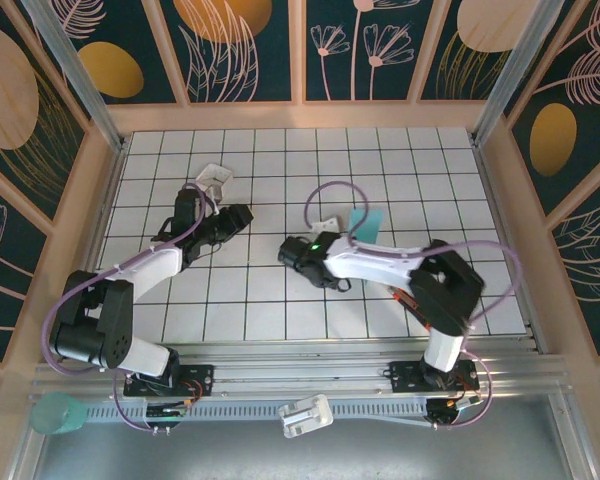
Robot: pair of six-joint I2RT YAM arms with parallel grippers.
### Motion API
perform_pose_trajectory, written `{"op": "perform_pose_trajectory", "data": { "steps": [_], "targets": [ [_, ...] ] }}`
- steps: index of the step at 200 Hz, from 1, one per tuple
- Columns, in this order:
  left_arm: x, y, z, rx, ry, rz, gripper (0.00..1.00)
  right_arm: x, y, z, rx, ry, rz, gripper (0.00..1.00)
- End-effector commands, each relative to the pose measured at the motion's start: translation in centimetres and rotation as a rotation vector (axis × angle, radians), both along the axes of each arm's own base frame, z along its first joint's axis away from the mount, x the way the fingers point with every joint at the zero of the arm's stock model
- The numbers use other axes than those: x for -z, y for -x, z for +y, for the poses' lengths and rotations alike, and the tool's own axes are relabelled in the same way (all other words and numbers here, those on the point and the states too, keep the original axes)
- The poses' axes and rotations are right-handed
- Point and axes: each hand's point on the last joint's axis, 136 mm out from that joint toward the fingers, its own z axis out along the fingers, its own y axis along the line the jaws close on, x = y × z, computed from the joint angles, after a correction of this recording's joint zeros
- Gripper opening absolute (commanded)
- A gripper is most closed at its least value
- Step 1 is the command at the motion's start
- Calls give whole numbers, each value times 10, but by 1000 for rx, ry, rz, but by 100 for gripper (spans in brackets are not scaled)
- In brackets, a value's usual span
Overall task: Fold a paper plane with a square sheet of paper (pick it up from the middle)
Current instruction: Turn over the paper at the center of the table.
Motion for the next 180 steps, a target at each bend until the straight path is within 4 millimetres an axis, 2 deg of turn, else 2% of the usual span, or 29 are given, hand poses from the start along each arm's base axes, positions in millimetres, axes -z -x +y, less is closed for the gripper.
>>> {"op": "perform_pose_trajectory", "data": {
  "steps": [1, 37, 67, 87, 114, 133, 148, 158, 180],
  "targets": [
    [2, 2, 9, -11, -46, -10, 44, 16, 10, 15, -5, 82, -7, 0],
    [5, 2, 16, -21, -80, -11, 44, 57, 22, 66, -76, -19, 72, 3],
    [1, 4, 18, -25, -84, -24, 44, 70, 27, 99, -120, -143, 116, 15],
    [0, 7, 17, -13, -73, -23, 45, 63, 29, 125, -175, -253, 133, 22],
    [3, 18, 7, 26, -6, 7, 44, 31, 33, 150, -247, -473, 130, 25],
    [6, 32, -5, 48, 22, 22, 43, 9, 36, 142, -275, -653, 151, 25],
    [9, 49, -29, 96, 43, 34, 41, -7, 43, 135, -319, -834, 195, 26],
    [12, 62, -50, 143, 68, 49, 40, -13, 45, 121, -320, -952, 219, 27],
    [16, 85, -99, 258, 140, 77, 35, 0, 39, 73, -227, -1114, 241, 26]
  ]
}}
